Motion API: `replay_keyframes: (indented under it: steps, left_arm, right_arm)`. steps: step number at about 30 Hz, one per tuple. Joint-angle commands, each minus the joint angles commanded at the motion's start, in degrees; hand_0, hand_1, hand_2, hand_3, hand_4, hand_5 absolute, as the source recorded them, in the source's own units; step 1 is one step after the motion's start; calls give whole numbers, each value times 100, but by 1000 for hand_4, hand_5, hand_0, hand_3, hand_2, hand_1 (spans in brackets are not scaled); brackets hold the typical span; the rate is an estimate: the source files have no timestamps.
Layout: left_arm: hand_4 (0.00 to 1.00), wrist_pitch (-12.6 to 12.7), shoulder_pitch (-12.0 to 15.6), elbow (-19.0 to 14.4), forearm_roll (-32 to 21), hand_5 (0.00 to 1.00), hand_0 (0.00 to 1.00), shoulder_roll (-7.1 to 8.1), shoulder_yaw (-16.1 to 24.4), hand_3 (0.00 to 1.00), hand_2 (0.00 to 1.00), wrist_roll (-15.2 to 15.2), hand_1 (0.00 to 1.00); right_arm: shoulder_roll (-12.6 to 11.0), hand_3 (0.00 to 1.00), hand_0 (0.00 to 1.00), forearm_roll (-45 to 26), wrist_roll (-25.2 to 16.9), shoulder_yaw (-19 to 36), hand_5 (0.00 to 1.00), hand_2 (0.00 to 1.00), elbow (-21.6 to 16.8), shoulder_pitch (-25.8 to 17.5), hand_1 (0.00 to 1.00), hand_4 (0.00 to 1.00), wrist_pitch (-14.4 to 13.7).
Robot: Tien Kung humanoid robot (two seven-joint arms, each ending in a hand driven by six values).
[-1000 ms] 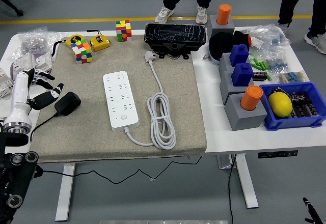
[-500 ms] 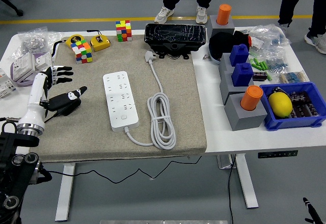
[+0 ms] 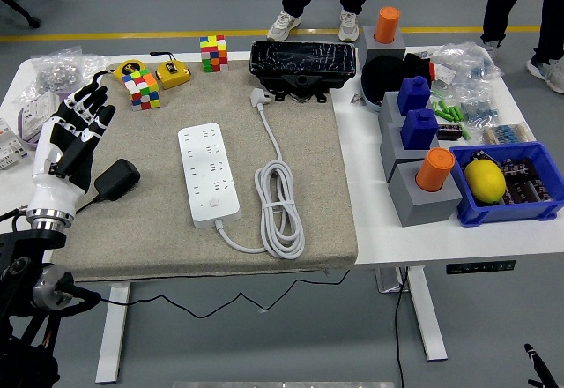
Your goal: Pick up the plug,place it near the board,insert it into the board,press the button
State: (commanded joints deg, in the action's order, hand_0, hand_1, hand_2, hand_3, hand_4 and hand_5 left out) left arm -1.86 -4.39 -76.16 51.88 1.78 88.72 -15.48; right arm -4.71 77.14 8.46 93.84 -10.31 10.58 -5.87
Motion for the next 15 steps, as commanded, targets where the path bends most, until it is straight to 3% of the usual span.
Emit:
replay_keyframes:
  steps: [3, 4, 15]
  left_arm:
    - [838, -5, -11, 45, -509, 2, 948, -12, 53, 510, 566, 5, 835]
    - [779, -4, -12, 46, -526, 2, 958, -12, 57, 464, 524, 8, 811]
    - [779, 18, -46, 59, -526, 2, 959, -20, 56, 457, 515, 37, 797]
  right_arm:
    - [-4, 841, 998, -3, 1, 3, 998, 777, 0, 1, 863, 998, 0]
    - [-4, 841, 998, -2, 2, 5, 998, 777, 0, 1, 863, 998, -1]
    - [-19, 840, 998, -43, -6, -17, 998, 777, 0, 27, 863, 998, -2]
